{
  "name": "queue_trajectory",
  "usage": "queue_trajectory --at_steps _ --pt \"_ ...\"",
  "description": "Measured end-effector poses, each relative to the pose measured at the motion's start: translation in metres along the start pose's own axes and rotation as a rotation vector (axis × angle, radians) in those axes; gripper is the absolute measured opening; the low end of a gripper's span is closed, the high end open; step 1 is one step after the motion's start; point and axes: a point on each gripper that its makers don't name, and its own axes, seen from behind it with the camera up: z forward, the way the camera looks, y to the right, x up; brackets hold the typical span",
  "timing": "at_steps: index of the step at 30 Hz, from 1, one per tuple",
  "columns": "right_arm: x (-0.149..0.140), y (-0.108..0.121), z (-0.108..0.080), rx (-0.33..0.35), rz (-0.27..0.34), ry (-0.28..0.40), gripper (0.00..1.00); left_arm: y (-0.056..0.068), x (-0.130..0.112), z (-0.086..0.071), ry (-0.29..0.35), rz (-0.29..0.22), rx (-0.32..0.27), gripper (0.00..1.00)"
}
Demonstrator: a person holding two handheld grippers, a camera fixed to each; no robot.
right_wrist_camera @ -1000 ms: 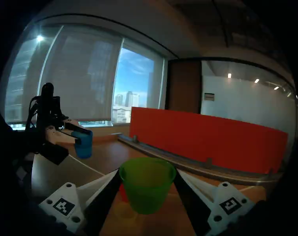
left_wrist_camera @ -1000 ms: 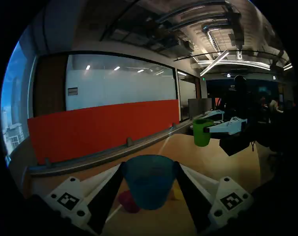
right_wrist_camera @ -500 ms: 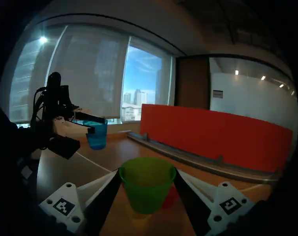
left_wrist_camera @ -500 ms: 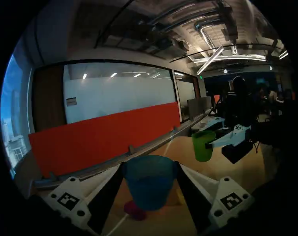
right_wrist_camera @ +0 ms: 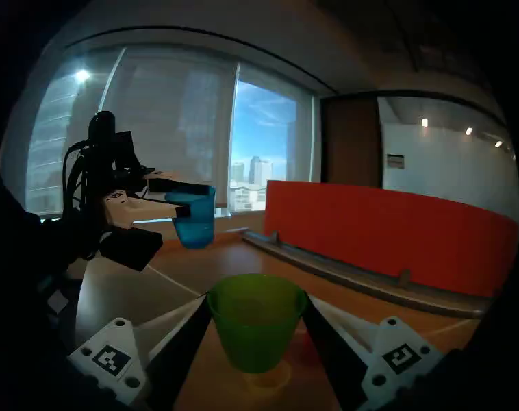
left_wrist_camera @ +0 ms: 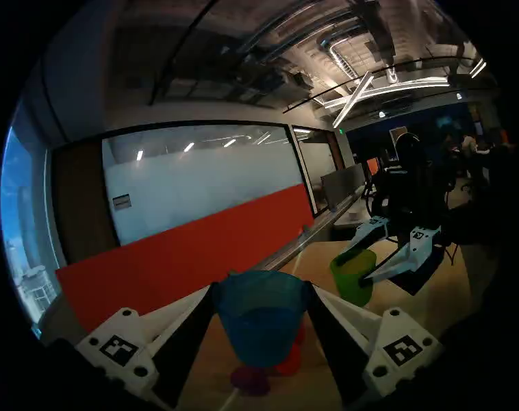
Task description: Pour water
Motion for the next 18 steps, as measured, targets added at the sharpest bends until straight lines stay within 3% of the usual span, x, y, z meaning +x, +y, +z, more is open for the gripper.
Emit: queue_trajectory --at_steps 18 --pt "-0.009 -0.039 0.021 0.11 0.016 -0.01 0.92 0.002 0.025 0.005 0.005 0.166 0.014 0.89"
